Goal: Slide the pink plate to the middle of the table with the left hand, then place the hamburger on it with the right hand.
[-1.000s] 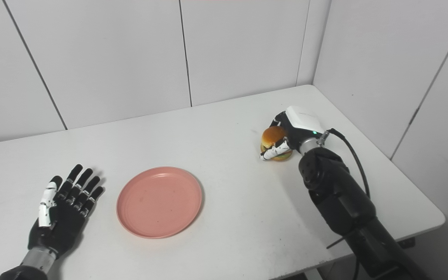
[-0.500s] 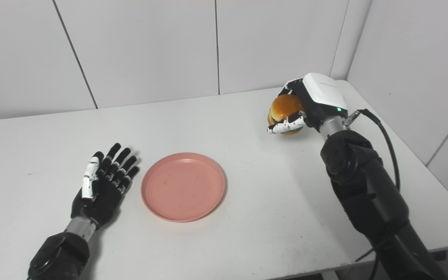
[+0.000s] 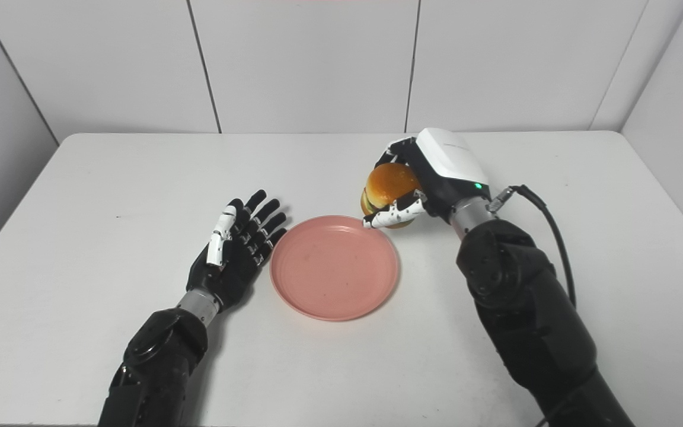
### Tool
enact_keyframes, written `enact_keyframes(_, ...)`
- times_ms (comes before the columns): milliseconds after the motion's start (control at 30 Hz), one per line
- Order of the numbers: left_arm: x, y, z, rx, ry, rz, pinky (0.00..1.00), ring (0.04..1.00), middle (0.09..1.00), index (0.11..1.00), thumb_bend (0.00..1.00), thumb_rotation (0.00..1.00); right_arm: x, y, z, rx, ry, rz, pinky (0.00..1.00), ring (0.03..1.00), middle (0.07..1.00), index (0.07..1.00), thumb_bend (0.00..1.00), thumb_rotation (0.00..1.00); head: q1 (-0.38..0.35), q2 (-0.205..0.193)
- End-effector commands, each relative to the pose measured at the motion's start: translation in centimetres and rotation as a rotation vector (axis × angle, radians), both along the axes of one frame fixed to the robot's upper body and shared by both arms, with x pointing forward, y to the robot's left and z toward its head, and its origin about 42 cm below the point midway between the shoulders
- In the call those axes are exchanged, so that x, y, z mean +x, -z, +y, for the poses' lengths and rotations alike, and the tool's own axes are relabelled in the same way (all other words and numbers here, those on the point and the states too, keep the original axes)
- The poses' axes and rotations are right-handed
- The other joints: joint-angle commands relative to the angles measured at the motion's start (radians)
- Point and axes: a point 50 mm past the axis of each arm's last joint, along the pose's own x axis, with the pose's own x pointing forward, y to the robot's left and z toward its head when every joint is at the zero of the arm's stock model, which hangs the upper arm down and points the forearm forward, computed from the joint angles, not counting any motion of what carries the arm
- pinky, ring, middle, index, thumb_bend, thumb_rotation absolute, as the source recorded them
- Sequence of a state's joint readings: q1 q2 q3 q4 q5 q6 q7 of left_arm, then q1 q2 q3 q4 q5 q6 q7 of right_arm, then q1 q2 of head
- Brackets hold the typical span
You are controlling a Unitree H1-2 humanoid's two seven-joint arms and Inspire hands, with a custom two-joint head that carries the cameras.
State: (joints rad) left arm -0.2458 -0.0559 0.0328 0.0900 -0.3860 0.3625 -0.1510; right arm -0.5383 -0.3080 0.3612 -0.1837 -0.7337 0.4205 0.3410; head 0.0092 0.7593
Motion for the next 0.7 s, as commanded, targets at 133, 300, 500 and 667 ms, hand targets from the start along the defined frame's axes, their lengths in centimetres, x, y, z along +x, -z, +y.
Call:
enact_keyframes(133, -0.1, 1.1, -0.9, 0.029, -0.002, 0.082, 0.93, 0.930, 0.935, 0.944, 0.33, 1.00, 0.3, -1.4, 3.2, 0.000, -0.074, -0.066, 0.25, 0.334, 0.427, 0.487, 0.51, 0.14, 0.009, 0.004)
enact_keyframes(300, -0.1, 1.1, -1.2, 0.033, 0.009, 0.082, 0.93, 0.921, 0.929, 0.935, 0.33, 1.00, 0.4, -0.2, 5.1, -0.009, -0.122, -0.041, 0.25, 0.335, 0.409, 0.485, 0.51, 0.14, 0.010, 0.008)
enact_keyframes(500, -0.1, 1.0, -1.4, 0.036, 0.007, 0.084, 0.93, 0.917, 0.929, 0.937, 0.33, 1.00, 0.4, 1.1, 6.4, -0.021, -0.167, -0.016, 0.25, 0.334, 0.403, 0.484, 0.51, 0.14, 0.009, 0.012)
enact_keyframes(667, -0.1, 0.9, -1.5, 0.036, 0.005, 0.084, 0.93, 0.918, 0.928, 0.938, 0.34, 1.00, 0.1, 2.2, 6.8, -0.040, -0.181, 0.010, 0.24, 0.325, 0.400, 0.484, 0.51, 0.14, 0.009, 0.019)
